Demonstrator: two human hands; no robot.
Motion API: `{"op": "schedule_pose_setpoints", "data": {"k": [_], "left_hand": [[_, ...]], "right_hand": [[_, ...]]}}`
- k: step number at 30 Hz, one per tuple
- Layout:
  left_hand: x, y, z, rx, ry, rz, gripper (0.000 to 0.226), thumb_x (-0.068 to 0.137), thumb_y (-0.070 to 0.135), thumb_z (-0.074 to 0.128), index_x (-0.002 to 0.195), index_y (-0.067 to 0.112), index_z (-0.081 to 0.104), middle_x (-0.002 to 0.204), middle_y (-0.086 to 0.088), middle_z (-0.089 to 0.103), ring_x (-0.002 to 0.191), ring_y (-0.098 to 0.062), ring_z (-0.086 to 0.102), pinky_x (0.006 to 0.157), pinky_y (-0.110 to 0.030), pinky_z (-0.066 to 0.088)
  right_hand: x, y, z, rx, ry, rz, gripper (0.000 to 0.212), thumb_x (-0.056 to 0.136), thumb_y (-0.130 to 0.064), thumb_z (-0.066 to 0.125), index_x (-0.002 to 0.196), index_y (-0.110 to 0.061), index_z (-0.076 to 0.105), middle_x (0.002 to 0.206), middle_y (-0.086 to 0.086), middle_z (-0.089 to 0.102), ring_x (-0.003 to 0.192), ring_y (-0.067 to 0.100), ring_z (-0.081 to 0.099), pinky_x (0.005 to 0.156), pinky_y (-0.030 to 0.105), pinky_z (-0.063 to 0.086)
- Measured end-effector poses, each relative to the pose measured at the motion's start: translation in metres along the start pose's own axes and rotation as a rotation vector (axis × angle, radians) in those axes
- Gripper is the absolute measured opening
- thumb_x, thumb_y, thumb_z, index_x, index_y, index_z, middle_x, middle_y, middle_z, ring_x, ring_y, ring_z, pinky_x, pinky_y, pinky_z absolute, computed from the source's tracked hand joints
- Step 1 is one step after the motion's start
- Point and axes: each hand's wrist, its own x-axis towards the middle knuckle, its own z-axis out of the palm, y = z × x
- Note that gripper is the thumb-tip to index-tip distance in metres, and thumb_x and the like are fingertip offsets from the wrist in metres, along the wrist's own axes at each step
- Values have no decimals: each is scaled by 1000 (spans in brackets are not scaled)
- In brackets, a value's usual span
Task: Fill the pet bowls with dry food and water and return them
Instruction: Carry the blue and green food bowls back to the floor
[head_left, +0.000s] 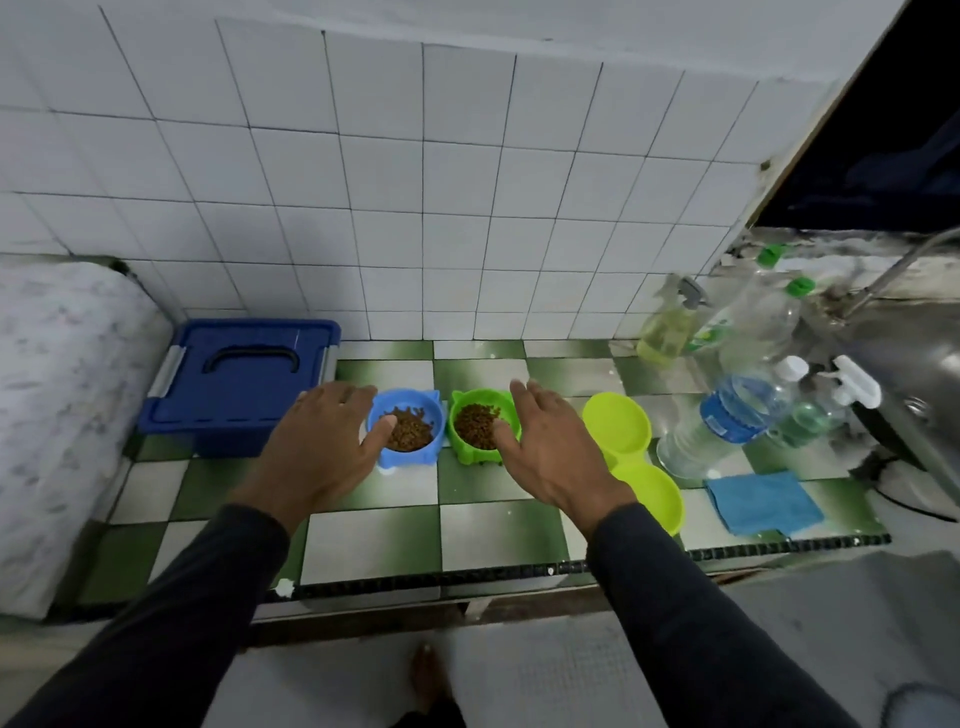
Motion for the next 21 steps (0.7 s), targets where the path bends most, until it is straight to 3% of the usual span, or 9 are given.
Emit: {"op": "schedule_pose_setpoints", "data": {"k": [5, 10, 16, 21], "left_hand": [[27, -7, 23, -47, 6, -29, 52, 104, 50, 50, 139, 12, 58, 135, -12, 62, 124, -32, 54, 105, -45, 44], [52, -15, 42, -130, -58, -95, 53, 103, 51, 49, 141, 14, 54, 134, -11, 57, 124, -30, 51, 101, -45, 48], [75, -25, 75, -122, -167, -158, 59, 102, 51, 51, 148, 15, 47, 134, -13, 54, 122, -30, 52, 99, -48, 50], [80, -30, 104, -190, -228, -277, 59, 102, 47, 56, 151, 15, 44, 138, -14, 52, 124, -32, 52, 101, -47, 48]], "right_hand": [[34, 12, 9, -13, -58, -3, 67, 103, -47, 35, 159, -12, 25, 164, 16, 28, 150, 32, 26, 122, 44, 24], [64, 23, 23, -15, -129, 24, 67, 103, -47, 35, 158, -11, 26, 162, 18, 31, 148, 33, 28, 122, 43, 25], [89, 41, 51, 45, -215, 149, 53, 99, -38, 44, 140, -6, 44, 137, 20, 52, 121, 40, 49, 100, 45, 45], [102, 55, 82, 116, -285, 253, 44, 95, -31, 52, 127, -2, 50, 120, 23, 57, 112, 40, 53, 92, 42, 46]]}}
